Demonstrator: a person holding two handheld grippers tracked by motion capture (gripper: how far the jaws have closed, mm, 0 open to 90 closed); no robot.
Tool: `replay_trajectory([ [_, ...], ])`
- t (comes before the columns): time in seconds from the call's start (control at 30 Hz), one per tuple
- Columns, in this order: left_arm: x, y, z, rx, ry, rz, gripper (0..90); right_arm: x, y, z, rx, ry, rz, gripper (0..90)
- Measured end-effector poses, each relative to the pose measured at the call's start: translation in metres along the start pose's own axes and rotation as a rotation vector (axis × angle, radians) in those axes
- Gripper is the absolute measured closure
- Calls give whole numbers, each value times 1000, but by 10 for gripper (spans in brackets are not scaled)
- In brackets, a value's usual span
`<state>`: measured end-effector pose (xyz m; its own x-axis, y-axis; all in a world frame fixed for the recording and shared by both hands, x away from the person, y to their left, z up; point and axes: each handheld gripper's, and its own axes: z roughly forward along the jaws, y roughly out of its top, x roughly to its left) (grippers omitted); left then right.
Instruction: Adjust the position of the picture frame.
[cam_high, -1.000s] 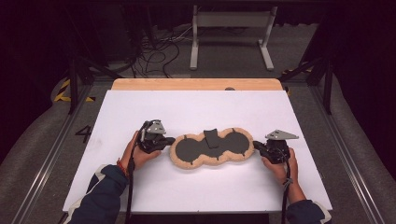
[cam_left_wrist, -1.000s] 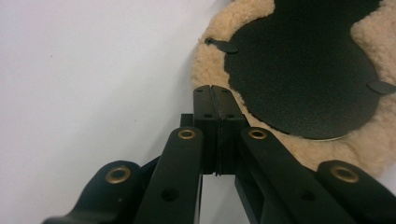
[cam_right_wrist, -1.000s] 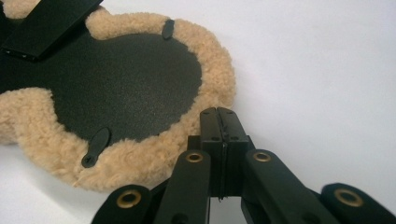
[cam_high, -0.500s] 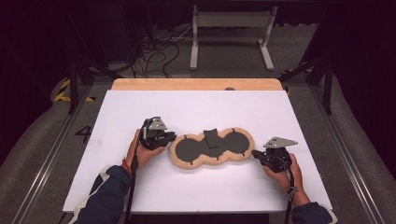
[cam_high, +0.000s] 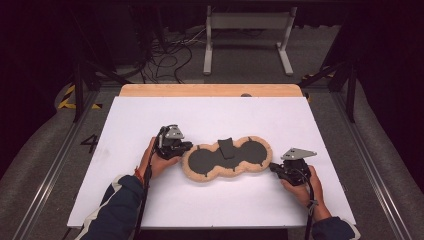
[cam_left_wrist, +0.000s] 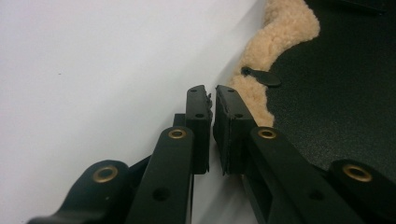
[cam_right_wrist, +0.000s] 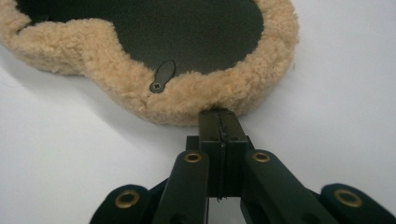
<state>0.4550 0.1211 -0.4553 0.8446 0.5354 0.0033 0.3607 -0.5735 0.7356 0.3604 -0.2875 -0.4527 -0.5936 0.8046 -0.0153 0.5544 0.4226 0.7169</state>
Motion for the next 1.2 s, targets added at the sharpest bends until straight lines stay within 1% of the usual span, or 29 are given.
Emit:
replay_trajectory([
  [0.1, 1, -1, -1, -2, -28, 2, 835, -1, 0, 1, -4, -8, 6, 900],
  [0.13, 1, -1, -1, -2, -28, 2, 835, -1, 0, 1, -4, -8, 6, 900],
  [0.17, 0, -2, -2, -3, -41, -1, 835, -2, 0, 1, -7, -10, 12, 900],
  [0.37, -1, -4, -4, -3, -77, 13, 828, -4, 1, 2, -8, -17, 16, 900],
  [0.4, -3, -5, -5, -7, -83, 23, 829, -5, 1, 2, -11, -20, 18, 900],
  [0.43, -3, -5, -5, -7, -83, 23, 834, -5, 1, 2, -11, -20, 18, 900],
  [0.47, -4, -5, -5, -7, -88, 26, 834, -6, 1, 2, -12, -24, 20, 900],
  [0.5, -5, -5, -6, -5, -92, 39, 839, -6, 2, 3, -10, -26, 19, 900],
  [0.7, -13, -7, -10, -12, -115, 61, 840, -10, 4, 5, -14, -38, 30, 900],
  [0.77, -16, -8, -12, -7, -124, 59, 841, -11, 5, 6, -17, -42, 34, 900],
  [0.93, -23, -10, -14, -11, -141, 81, 841, -16, 6, 9, -25, -39, 46, 900],
  [0.97, -24, -11, -15, -11, -142, 77, 841, -17, 7, 10, -26, -43, 49, 900],
  [1.17, -33, -13, -19, -8, -159, 99, 843, -19, 12, 14, -26, -56, 49, 900],
  [1.2, -36, -14, -20, -13, -168, 101, 845, -19, 12, 15, -33, -50, 57, 900],
])
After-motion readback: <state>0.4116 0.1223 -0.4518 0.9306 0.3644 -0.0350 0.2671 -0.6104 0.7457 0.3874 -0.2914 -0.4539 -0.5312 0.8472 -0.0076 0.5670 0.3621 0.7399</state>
